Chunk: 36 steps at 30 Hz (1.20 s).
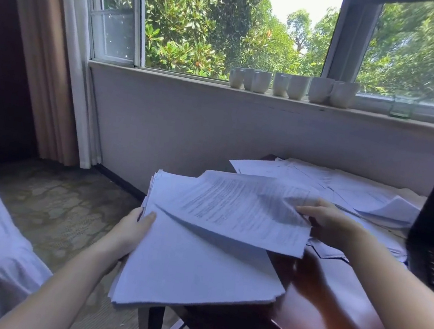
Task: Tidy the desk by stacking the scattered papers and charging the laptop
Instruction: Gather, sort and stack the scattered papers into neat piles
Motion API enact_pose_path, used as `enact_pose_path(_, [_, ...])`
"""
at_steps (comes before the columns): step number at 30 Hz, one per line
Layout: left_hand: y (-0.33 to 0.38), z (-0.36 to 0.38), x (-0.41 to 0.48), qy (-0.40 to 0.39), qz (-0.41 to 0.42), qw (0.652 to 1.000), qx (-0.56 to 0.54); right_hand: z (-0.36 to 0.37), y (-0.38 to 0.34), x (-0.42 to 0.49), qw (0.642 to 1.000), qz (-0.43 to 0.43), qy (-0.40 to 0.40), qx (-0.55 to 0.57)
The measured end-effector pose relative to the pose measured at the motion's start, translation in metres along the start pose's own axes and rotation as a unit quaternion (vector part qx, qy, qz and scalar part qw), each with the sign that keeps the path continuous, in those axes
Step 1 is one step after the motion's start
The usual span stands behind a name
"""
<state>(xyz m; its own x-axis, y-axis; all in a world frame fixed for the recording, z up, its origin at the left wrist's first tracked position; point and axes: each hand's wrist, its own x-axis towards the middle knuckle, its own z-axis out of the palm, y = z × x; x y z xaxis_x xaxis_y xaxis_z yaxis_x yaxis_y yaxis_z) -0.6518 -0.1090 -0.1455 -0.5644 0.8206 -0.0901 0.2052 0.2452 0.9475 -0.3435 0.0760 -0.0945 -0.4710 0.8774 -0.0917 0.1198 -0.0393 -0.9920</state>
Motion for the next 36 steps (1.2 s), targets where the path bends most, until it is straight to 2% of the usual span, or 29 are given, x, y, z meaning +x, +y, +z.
enact_pose_path(4, [0.008,0.000,0.006,-0.039,-0.036,0.998,-0.035,-0.013,0.004,0.006,0.995,0.035,-0.053,-0.076])
enact_pose_path(6, [0.012,-0.002,0.005,-0.029,-0.050,0.998,-0.037,-0.014,0.004,0.010,0.985,0.059,-0.029,-0.158])
enact_pose_path(8, [0.012,-0.004,0.007,-0.007,-0.063,0.998,-0.023,-0.008,0.002,0.015,0.962,0.063,0.041,-0.261])
enact_pose_path(11, [0.013,-0.006,0.008,0.001,-0.057,0.998,0.004,0.004,-0.002,0.030,0.929,0.003,0.121,-0.351])
enact_pose_path(14, [0.015,-0.006,0.004,-0.006,-0.058,0.998,0.010,0.016,-0.011,0.042,0.895,-0.036,0.133,-0.424])
enact_pose_path(19, [0.016,-0.010,0.006,-0.002,-0.071,0.997,-0.009,0.036,-0.028,0.056,0.878,-0.035,0.119,-0.463])
enact_pose_path(22, [0.017,-0.010,0.008,-0.004,-0.070,0.997,-0.011,0.045,-0.034,0.065,0.854,-0.040,0.112,-0.506])
enact_pose_path(29, [0.017,-0.002,0.008,-0.016,-0.046,0.999,-0.003,0.104,-0.031,0.084,0.824,-0.176,0.038,-0.538])
enact_pose_path(32, [0.015,0.000,0.008,-0.025,-0.042,0.999,0.013,0.134,-0.034,0.088,0.798,-0.231,0.010,-0.556])
enact_pose_path(36, [0.011,0.003,0.013,-0.029,-0.018,0.999,0.019,0.157,-0.036,0.087,0.745,-0.325,0.055,-0.580])
